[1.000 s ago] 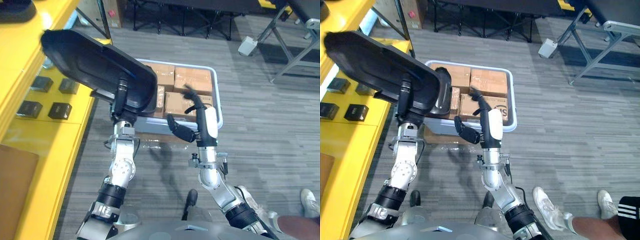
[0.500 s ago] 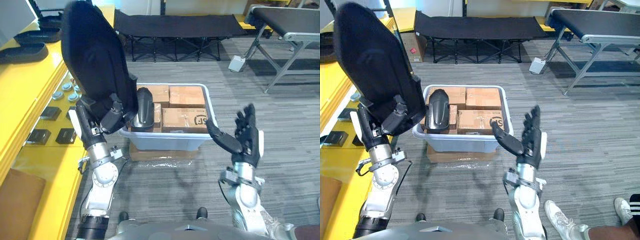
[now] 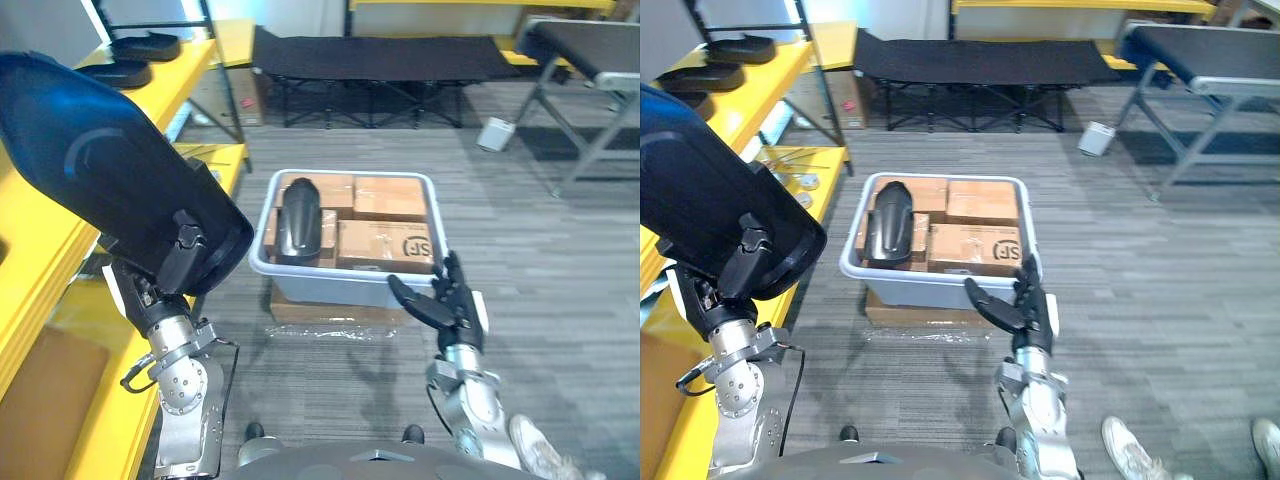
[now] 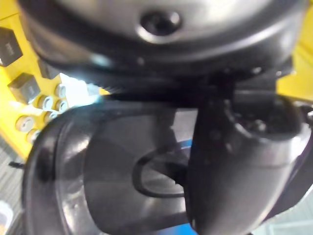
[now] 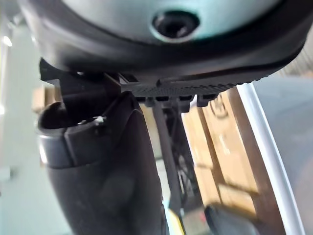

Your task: Walk over and take three plastic housings, then place them on the shelf

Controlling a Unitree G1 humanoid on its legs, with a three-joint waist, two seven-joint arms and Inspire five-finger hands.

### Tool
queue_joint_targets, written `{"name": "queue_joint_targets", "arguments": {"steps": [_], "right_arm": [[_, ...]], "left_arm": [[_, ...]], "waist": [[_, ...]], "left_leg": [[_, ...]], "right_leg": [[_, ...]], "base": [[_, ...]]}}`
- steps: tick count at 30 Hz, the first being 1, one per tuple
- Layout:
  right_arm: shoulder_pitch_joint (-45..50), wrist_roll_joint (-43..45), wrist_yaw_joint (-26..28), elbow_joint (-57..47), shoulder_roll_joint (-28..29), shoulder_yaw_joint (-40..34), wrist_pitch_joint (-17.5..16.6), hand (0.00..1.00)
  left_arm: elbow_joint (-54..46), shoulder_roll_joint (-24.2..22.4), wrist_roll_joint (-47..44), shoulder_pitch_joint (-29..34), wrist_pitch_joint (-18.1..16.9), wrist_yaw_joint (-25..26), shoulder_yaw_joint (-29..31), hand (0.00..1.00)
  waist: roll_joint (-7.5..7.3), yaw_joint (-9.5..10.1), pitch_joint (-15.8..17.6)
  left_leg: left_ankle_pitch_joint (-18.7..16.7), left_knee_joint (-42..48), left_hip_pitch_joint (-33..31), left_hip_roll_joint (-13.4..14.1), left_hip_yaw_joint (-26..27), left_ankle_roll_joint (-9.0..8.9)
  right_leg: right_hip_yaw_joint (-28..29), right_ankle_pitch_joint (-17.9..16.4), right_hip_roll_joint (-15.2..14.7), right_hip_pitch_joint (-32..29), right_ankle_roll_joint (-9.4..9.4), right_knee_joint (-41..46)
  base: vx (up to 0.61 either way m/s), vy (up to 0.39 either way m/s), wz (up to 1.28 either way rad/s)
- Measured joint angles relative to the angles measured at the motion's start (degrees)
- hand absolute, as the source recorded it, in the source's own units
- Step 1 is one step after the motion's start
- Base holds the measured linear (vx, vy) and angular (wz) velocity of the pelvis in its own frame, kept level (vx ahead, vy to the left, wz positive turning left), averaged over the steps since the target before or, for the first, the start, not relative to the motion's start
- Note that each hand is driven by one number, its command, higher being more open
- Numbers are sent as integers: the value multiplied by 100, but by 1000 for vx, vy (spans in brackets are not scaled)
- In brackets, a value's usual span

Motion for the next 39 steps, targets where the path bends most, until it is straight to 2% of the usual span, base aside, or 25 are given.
{"name": "queue_joint_targets", "arguments": {"steps": [4, 6, 9, 14, 20, 22, 23, 24, 25, 26, 27, 29, 30, 31, 32, 33, 34, 35, 37, 38, 39], "right_arm": [[-246, -10, 166, 255, 23, 398, 107, 100], [-437, -32, 162, 332, 7, 443, 106, 100], [-805, -271, 111, 492, -20, 435, 99, 100], [-1188, -438, 14, 626, -47, 448, 92, 100], [-1184, -408, 19, 671, -38, 361, 93, 100], [-1150, -461, -2, 671, -35, 211, 93, 100], [-1095, -458, -31, 671, -41, 130, 94, 100], [-971, -438, -52, 655, -39, 37, 94, 100], [-909, -436, -62, 645, -25, -14, 93, 100], [-761, -436, -75, 606, -26, -92, 93, 100], [-587, -426, -68, 522, -23, -186, 93, 100], [-391, -380, -2, 361, -24, -366, 81, 100], [-392, -378, 73, 292, -20, -450, 61, 100], [-417, -379, 122, 254, -24, -467, 23, 100], [-544, -383, 233, 236, -46, -478, -121, 100], [-685, -400, 346, 236, -55, -517, -215, 100], [-719, -405, 389, 236, -67, -530, -262, 100], [-708, -437, 408, 236, -118, -557, -320, 100], [-648, -448, 412, 234, -210, -557, -329, 100], [-632, -448, 403, 227, -263, -555, -329, 100], [-625, -447, 390, 226, -312, -557, -329, 100]], "left_arm": [[-371, -71, 2, 433, -110, 12, 212, 0], [-438, -200, -4, 607, -177, 51, 598, 0], [-442, -365, -13, 850, -227, 76, 1085, 0], [-524, -515, -19, 1110, -233, 21, 1300, 0], [-532, -537, -23, 1049, -243, -470, 1221, 0], [-532, -537, -24, 1062, -243, -785, 1200, 0], [-532, -531, -26, 1065, -243, -920, 1195, 0], [-532, -496, -82, 1056, -243, -1055, 1191, 0], [-532, -468, -173, 1047, -244, -1158, 1182, 0], [-532, -400, -295, 1038, -245, -1282, 1108, 0], [-531, -342, -294, 1019, -249, -1396, 1022, 0], [-532, -242, -289, 983, -301, -1490, 804, 0], [-534, -146, -261, 941, -374, -1529, 710, 0], [-551, -107, -261, 932, -395, -1531, 681, 0], [-590, -88, -260, 904, -395, -1519, 649, 0], [-589, -104, -257, 843, -393, -1492, 560, 0], [-589, -110, -254, 822, -391, -1485, 480, 0], [-598, -110, -247, 820, -392, -1518, 299, 0], [-612, -104, -247, 810, -392, -1660, 106, 0], [-631, -94, -220, 782, -392, -1762, 21, 0], [-635, -89, -196, 784, -394, -1819, -23, 0]], "waist": [[3, 309, -7], [3, 471, -10], [-28, 633, -25], [-46, 799, -28], [-69, 764, 1], [-31, 773, 26], [-20, 785, 61], [-36, 746, 61], [-47, 707, 68], [-71, 615, 90], [-116, 593, 126], [-144, 450, 159], [-223, 436, 227], [-265, 454, 262], [-287, 445, 349], [-188, 447, 477], [-105, 420, 547], [15, 356, 628], [118, 277, 678], [210, 238, 732], [217, 211, 767]], "left_leg": [[21, -4, -96, -84, -376, -11], [65, -14, -187, -139, -636, -5], [88, -21, -188, -157, -750, -43], [84, -15, -170, -159, -830, -51], [277, -53, -320, -231, -1143, 112], [372, -168, -398, -268, -1311, 163], [421, -193, -431, -330, -1398, 166], [470, -186, -502, -459, -1581, 185], [491, -181, -536, -529, -1685, 180], [511, -137, -602, -667, -1916, 180], [533, -120, -617, -791, -2093, 188], [652, -126, -699, -925, -2273, 248], [724, -171, -711, -992, -2223, 314], [767, -211, -712, -1028, -2211, 294], [835, -224, -769, -1063, -2209, 248], [927, -224, -809, -1050, -2209, 275], [975, -224, -815, -1041, -2206, 325], [1076, -221, -831, -1037, -2063, 461], [1059, -179, -992, -972, -1587, 904], [1032, -181, -1044, -854, -1161, 985], [1016, -182, -1102, -808, -964, 966]], "right_leg": [[-406, -95, -42, 215, 37, 0], [-672, -146, -44, 329, 64, 1], [-812, -191, -41, 429, 77, 1], [-897, -272, -34, 504, 80, 56], [-1417, -601, -58, 754, 120, 314], [-1528, -783, -96, 723, 135, 534], [-1458, -996, -177, 653, 111, 812], [-1165, -1313, -257, 522, 40, 1192], [-973, -1492, -263, 460, -54, 1374], [-649, -1785, -290, 377, -362, 1688], [-161, -1904, -320, 334, -531, 1932], [195, -1944, -348, 292, -506, 2292], [220, -2101, -410, 293, -463, 2389], [217, -2207, -455, 287, -366, 2386], [218, -2388, -493, 281, -160, 2340], [215, -2471, -478, 257, 49, 2340], [190, -2482, -457, 260, 62, 2360], [78, -2523, -442, 311, 85, 2422], [-134, -2548, -429, 322, 129, 2504], [-286, -2547, -424, 366, 129, 2531], [-373, -2547, -432, 381, 129, 2535]], "base": [[8, 16, 55], [22, -3, 54], [22, 1, 27], [10, -2, 11], [3, -24, 47], [-8, -29, 59], [-16, -19, 73], [-16, -20, 80], [-23, -34, 107], [1, -28, 103], [11, -16, 106], [11, 0, 100], [-11, -17, 70], [-34, -51, 24], [-115, -89, 3], [-110, -75, 11], [-203, -49, 28], [-151, -11, 45], [-190, -8, 63], [-152, 5, 68], [-116, 33, 57]]}}
